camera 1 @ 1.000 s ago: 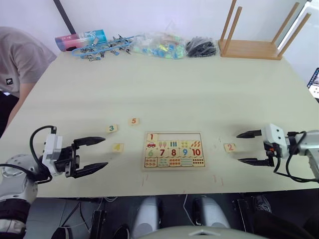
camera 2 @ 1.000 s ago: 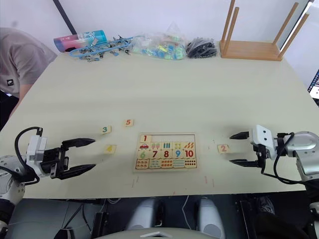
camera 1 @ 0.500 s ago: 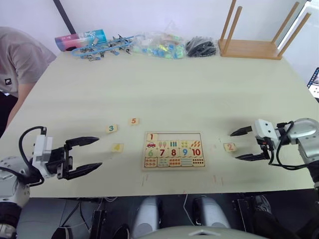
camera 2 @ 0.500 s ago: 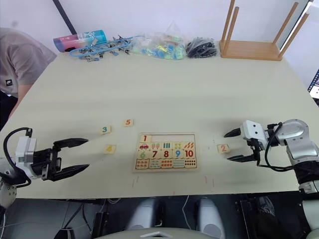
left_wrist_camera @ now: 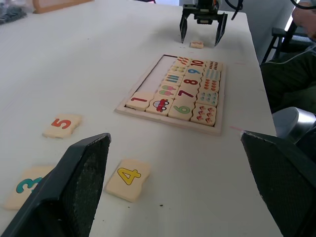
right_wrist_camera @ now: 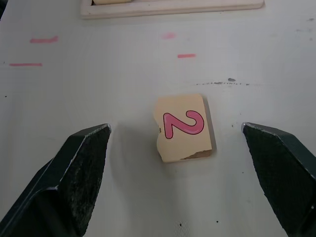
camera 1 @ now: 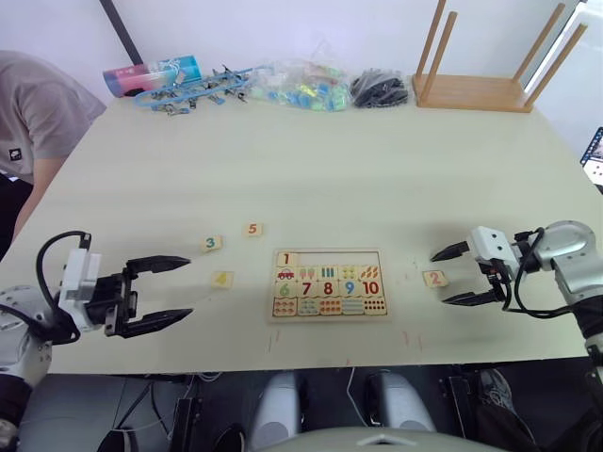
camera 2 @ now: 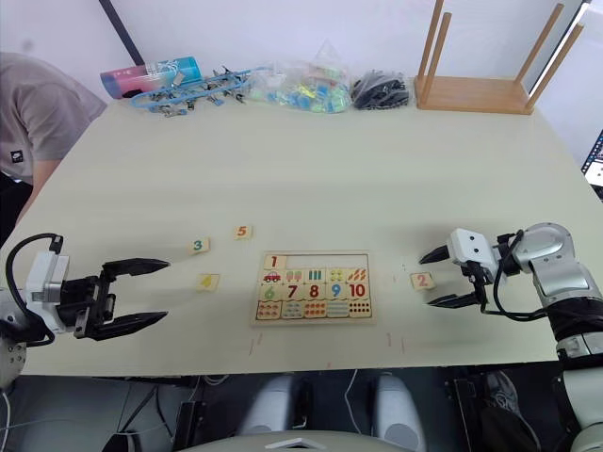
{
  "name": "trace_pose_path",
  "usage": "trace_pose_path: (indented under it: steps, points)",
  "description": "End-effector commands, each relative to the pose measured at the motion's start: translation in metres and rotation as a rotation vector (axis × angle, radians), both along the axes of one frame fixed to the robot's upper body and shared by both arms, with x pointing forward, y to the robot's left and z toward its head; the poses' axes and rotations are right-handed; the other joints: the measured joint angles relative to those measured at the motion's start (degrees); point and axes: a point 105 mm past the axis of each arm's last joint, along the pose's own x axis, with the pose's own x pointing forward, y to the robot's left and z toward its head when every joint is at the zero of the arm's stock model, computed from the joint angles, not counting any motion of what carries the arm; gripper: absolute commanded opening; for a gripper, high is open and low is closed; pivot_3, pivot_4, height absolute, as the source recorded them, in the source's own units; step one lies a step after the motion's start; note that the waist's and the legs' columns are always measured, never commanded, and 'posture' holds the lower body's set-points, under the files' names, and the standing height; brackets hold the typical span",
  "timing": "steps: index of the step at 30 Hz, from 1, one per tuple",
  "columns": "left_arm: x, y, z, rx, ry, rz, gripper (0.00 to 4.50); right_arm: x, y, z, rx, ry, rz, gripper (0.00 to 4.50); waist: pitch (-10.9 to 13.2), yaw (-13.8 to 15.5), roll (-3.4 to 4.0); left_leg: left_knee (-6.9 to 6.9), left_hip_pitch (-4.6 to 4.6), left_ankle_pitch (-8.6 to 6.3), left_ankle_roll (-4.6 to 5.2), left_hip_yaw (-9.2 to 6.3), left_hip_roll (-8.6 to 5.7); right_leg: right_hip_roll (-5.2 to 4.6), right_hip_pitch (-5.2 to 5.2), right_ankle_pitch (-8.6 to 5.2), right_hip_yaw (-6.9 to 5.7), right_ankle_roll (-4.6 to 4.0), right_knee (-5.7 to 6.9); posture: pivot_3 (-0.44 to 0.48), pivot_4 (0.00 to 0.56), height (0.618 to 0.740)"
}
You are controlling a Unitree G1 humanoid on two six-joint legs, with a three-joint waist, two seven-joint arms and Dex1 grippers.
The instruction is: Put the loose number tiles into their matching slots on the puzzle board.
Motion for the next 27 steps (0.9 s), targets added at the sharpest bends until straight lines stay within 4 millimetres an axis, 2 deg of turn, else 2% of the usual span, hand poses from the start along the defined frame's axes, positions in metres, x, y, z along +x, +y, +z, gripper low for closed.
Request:
trace_pose_path:
  steps: [1,2,5,6,8,10,13,19,27]
  points:
    - [-0.003,-0.001,0.006,0.01,-0.021,-0.039,4.5,0.004,0.002,0.007,-0.003,-0.032,0.008,4.45,0.0,0.0,0.0,0.0,0.0,0.0,0.0,0.04,0.0,0.0,0.0,0.0,0.0,0.0,0.0,0.0,0.15,0.737]
    - [-0.003,-0.001,0.006,0.009,-0.022,-0.039,4.5,0.004,0.002,0.007,-0.002,-0.033,0.008,4.45,0.0,0.0,0.0,0.0,0.0,0.0,0.0,0.07,0.01,0.0,0.0,0.0,0.0,0.0,0.0,0.0,0.15,0.737]
    - [-0.003,-0.002,0.005,0.005,-0.022,-0.042,4.5,0.004,0.002,0.007,-0.004,-0.037,0.013,3.07,0.0,0.0,0.0,0.0,0.0,0.0,0.0,0.19,0.01,0.0,0.0,0.0,0.0,0.0,0.0,0.0,0.15,0.737]
    - [-0.003,-0.002,0.005,0.004,-0.022,-0.043,4.5,0.004,0.002,0.007,-0.005,-0.04,0.014,2.77,0.0,0.0,0.0,0.0,0.0,0.0,0.0,0.19,0.0,0.0,0.0,0.0,0.0,0.0,0.0,0.0,0.15,0.737]
    - [-0.003,-0.002,0.005,0.004,-0.023,-0.043,4.5,0.005,0.002,0.008,-0.003,-0.048,0.015,1.72,0.0,0.0,0.0,0.0,0.0,0.0,0.0,0.2,0.01,0.0,0.0,0.0,0.0,0.0,0.0,0.0,0.15,0.737]
    - [-0.003,-0.002,0.005,0.004,-0.024,-0.041,4.5,0.005,0.003,0.009,0.001,-0.055,0.018,0.88,0.0,0.0,0.0,0.0,0.0,0.0,0.0,0.21,0.01,0.0,0.0,0.0,0.0,0.0,0.0,0.0,0.15,0.737]
    - [-0.004,-0.002,0.005,0.002,-0.026,-0.042,4.5,0.005,0.004,0.014,0.009,-0.077,0.028,0.89,0.0,0.0,0.0,0.0,0.0,0.0,0.0,0.21,0.01,0.0,-0.01,0.0,0.0,0.0,0.0,0.0,0.15,0.737]
    - [-0.007,-0.001,0.002,-0.011,-0.026,-0.031,4.5,0.0,0.021,0.037,0.044,-0.107,0.013,0.89,0.0,0.0,0.04,-0.01,0.0,0.0,0.0,0.22,0.05,0.0,-0.03,0.0,0.01,0.0,0.0,0.0,0.15,0.737]
    - [-0.006,-0.003,0.0,-0.02,-0.026,-0.031,4.5,-0.001,0.069,0.063,0.009,-0.129,-0.064,0.89,0.0,0.0,0.03,0.0,-0.03,0.0,0.0,0.17,0.09,-0.02,-0.06,0.0,0.01,-0.01,0.01,0.0,0.15,0.737]
